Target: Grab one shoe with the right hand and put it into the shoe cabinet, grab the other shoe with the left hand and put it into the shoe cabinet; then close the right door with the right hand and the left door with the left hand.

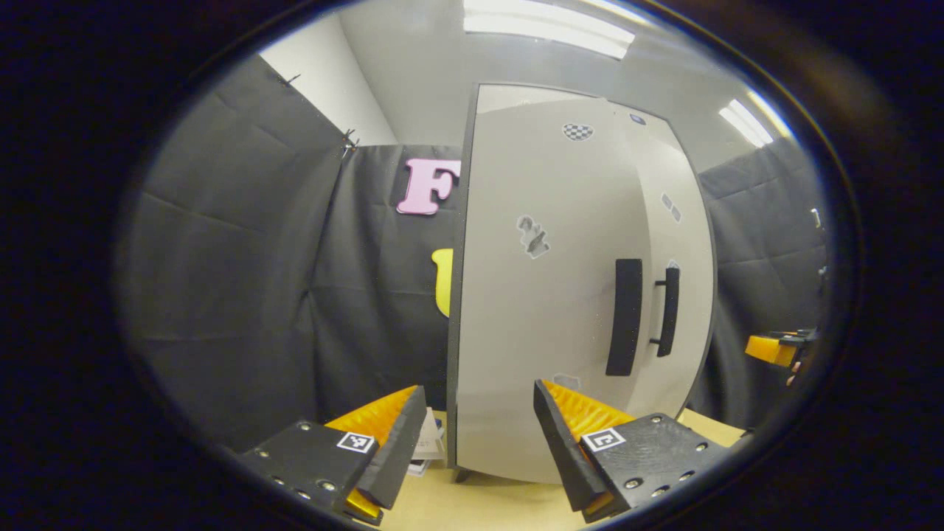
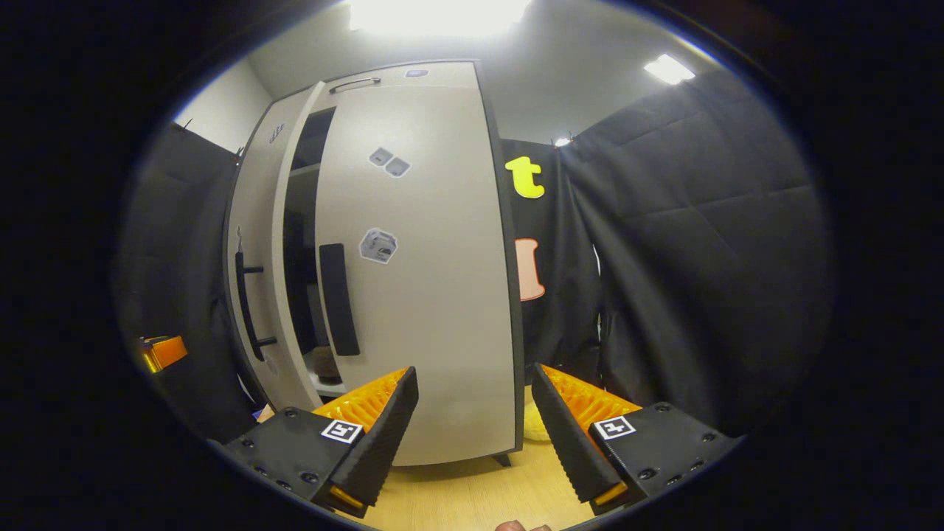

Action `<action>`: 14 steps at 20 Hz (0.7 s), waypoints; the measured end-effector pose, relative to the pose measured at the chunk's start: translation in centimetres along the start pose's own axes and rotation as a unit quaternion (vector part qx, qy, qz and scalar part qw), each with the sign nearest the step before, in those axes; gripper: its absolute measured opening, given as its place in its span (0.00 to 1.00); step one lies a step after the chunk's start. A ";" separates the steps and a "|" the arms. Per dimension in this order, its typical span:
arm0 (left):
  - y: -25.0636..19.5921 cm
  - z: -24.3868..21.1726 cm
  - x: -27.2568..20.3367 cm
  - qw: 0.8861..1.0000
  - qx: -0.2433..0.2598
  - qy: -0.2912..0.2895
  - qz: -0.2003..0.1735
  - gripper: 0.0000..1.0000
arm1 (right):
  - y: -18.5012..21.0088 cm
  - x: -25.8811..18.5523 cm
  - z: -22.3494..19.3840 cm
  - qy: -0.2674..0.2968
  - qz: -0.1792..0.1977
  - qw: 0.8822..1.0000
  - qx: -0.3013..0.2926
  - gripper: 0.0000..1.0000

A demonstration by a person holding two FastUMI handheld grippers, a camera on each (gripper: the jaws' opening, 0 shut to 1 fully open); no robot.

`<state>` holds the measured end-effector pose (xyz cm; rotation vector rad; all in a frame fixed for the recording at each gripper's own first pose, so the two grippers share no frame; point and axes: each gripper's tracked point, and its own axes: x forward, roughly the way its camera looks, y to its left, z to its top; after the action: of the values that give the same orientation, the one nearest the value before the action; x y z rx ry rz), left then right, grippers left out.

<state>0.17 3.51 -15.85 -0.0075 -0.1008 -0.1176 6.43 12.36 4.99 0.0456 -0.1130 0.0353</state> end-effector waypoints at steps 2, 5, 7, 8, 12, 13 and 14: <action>0.8 -0.2 0.0 1.000 0.013 0.006 0.006 0.86 | 0.5 0.2 -0.7 0.004 -0.002 1.000 -0.020 0.98; 1.4 -0.1 0.1 1.000 0.021 -0.001 0.009 0.85 | 1.3 0.4 -1.0 0.002 0.000 1.000 -0.020 0.98; 1.6 -0.1 0.5 1.000 0.027 -0.006 0.007 0.85 | 1.6 0.7 -1.0 0.003 -0.002 1.000 -0.016 0.98; 1.6 -0.2 0.7 1.000 0.029 -0.004 0.005 0.92 | 1.6 0.9 -1.1 0.004 -0.006 1.000 -0.012 0.98; 0.3 -0.6 1.0 1.000 0.013 0.001 -0.024 0.95 | 1.9 0.9 -1.2 0.013 -0.013 1.000 -0.011 0.98; -0.3 -0.8 1.2 0.999 0.005 0.000 -0.034 0.88 | 1.7 0.9 -1.1 0.014 -0.017 1.000 -0.020 0.98; -0.6 -0.8 1.4 0.999 -0.002 0.000 -0.040 0.95 | 1.4 0.8 -1.1 0.012 -0.024 0.999 -0.031 0.98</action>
<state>1.56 2.70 -16.50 -0.0066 -0.1006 -0.1985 7.29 13.81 4.04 -0.0133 -0.0882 -0.0148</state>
